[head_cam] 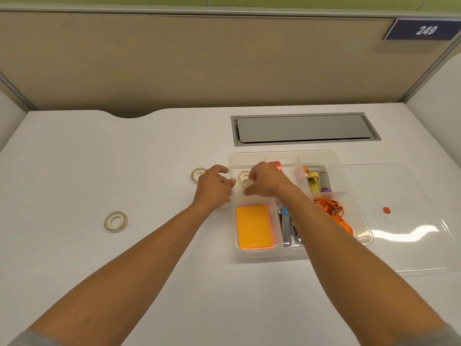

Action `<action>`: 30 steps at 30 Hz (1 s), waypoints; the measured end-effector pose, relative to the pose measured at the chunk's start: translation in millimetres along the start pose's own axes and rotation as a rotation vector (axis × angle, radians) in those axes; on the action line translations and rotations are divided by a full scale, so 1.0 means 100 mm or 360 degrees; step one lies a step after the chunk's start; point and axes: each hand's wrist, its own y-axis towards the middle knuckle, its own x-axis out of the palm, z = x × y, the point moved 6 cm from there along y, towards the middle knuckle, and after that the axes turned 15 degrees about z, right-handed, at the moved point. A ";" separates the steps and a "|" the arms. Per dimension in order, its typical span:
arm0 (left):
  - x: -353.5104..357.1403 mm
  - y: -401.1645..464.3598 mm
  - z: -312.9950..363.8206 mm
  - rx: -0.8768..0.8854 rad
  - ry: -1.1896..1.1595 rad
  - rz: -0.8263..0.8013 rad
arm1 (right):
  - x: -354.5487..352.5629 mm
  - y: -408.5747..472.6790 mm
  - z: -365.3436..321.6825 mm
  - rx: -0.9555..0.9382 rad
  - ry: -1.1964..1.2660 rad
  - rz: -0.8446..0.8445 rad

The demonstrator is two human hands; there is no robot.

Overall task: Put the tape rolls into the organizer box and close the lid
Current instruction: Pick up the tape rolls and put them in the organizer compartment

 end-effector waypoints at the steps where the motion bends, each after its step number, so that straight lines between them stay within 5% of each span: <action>1: 0.00 -0.01 0.00 -0.0018 -0.0009 -0.0009 | 0.00 0.03 -0.03 -0.0008 -0.0041 -0.0028; 20: 0.03 -0.01 0.02 0.0049 0.0087 -0.0035 | -0.02 0.21 -0.12 0.0011 -0.0184 -0.0329; 30: 0.04 0.00 0.01 0.0052 0.0071 -0.0029 | 0.05 0.14 -0.13 -0.0186 -0.0228 -0.0126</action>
